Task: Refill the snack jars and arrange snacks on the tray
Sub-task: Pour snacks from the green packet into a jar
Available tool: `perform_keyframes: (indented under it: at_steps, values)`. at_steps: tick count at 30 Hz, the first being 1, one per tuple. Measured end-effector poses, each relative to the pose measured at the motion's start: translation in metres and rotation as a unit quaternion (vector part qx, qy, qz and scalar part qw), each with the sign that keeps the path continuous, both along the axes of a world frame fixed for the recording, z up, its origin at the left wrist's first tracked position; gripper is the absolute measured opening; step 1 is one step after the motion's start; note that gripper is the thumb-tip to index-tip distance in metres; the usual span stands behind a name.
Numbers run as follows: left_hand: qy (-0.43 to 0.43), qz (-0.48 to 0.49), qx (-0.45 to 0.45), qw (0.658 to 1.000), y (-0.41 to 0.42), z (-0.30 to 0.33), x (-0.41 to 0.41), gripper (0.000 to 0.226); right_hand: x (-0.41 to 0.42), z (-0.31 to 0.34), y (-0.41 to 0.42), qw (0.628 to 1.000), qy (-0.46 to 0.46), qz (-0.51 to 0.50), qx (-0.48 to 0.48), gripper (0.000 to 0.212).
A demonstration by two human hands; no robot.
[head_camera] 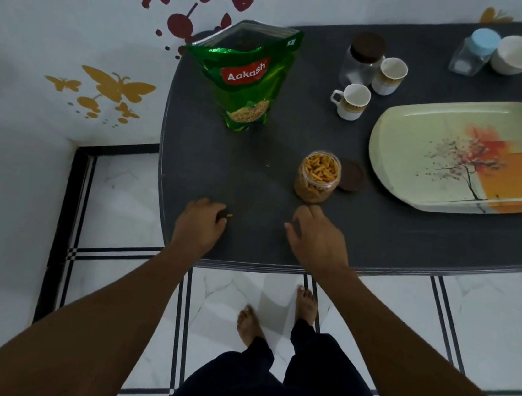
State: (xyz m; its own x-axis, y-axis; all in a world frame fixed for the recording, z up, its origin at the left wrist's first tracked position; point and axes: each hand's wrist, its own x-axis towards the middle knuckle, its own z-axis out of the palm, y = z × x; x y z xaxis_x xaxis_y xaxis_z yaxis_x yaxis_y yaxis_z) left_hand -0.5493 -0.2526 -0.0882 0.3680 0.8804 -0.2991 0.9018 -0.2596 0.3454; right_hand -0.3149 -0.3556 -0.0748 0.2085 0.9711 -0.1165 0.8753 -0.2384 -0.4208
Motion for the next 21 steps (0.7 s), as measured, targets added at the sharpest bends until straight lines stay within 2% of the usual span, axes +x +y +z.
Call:
perform_keyframes:
  at_steps: [4,11,14,17,21]
  values:
    - [0.025,-0.007,0.027,0.999,-0.002,-0.004,0.008,0.027,0.001,-0.028,-0.012,0.987,-0.013,-0.044,-0.152,0.038]
    - [0.018,-0.008,0.025,0.999,-0.001,-0.01,0.026,0.024,-0.004,-0.048,-0.011,0.984,0.01,-0.077,-0.157,0.023]
    - [0.029,-0.025,0.015,0.999,-0.003,-0.008,0.035,0.023,-0.005,-0.043,-0.009,0.985,-0.002,-0.061,-0.163,0.023]
    - [-0.006,-0.029,0.015,0.999,-0.004,-0.001,0.048,0.021,-0.007,-0.024,-0.002,0.992,-0.001,-0.042,-0.116,0.021]
    - [-0.142,-0.019,0.024,0.989,0.004,0.022,0.087,0.014,0.001,0.017,0.015,0.996,0.025,-0.069,0.055,0.017]
